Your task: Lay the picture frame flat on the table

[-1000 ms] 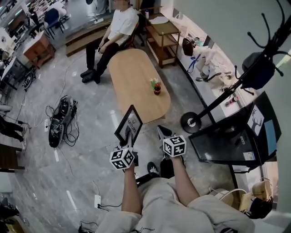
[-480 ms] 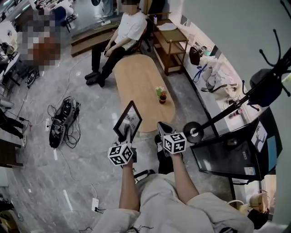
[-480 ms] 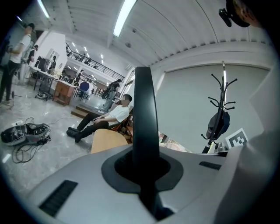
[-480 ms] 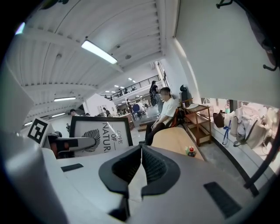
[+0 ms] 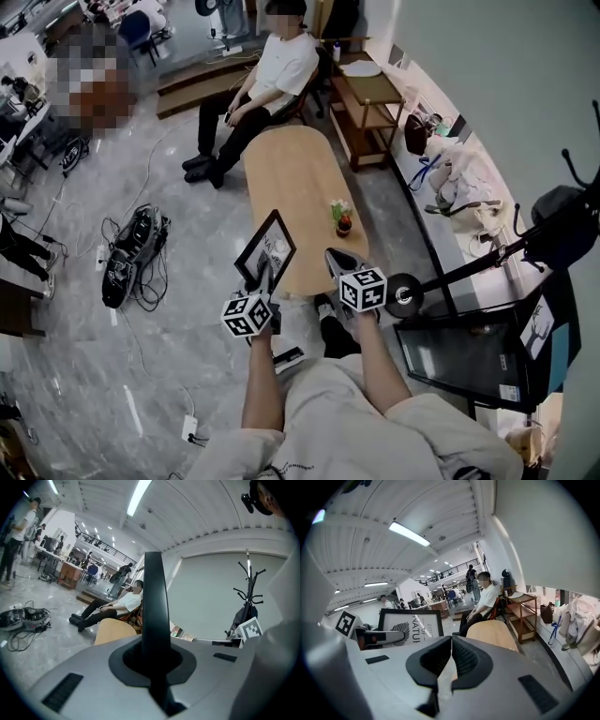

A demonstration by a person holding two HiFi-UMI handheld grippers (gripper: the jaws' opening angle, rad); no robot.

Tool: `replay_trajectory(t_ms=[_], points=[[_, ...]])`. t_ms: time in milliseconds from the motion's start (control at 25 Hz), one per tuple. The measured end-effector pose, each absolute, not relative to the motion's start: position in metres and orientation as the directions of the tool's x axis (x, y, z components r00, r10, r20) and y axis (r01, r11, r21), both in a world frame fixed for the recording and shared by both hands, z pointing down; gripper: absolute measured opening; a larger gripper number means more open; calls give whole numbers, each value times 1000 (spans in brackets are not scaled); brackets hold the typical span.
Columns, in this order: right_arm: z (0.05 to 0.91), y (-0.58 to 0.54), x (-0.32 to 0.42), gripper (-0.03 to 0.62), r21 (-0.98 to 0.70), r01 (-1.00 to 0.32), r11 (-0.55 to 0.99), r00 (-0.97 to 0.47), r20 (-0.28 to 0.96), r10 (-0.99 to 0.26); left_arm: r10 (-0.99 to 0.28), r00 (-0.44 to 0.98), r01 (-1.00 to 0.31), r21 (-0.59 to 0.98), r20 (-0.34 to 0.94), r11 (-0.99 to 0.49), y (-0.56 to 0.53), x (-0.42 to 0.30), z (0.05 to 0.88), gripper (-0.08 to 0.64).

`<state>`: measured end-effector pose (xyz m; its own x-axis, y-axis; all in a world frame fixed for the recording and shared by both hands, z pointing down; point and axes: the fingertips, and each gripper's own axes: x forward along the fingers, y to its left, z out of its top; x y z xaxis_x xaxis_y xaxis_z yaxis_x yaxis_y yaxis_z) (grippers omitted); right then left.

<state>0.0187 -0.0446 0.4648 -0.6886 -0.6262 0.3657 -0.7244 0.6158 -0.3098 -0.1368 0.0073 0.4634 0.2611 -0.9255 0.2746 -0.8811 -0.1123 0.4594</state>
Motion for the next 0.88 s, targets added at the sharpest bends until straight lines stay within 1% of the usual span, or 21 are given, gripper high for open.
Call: replay_trajectory(t_ms=[200, 440, 640, 880], points=[[458, -110, 10, 34, -308, -704, 640, -708, 378, -597, -913, 237, -872, 487, 334, -48, -38, -152, 479, 26], [460, -186, -5, 34, -324, -680, 658, -730, 386, -564, -907, 204, -871, 491, 369, 3, -98, -168, 485, 26], [476, -255, -15, 34, -368, -660, 654, -748, 396, -532, -898, 171, -867, 495, 405, 58, -155, -175, 498, 26], [487, -323, -13, 34, -456, -657, 601, -754, 377, -538, -868, 167, -857, 504, 467, 106, -198, -183, 515, 26]])
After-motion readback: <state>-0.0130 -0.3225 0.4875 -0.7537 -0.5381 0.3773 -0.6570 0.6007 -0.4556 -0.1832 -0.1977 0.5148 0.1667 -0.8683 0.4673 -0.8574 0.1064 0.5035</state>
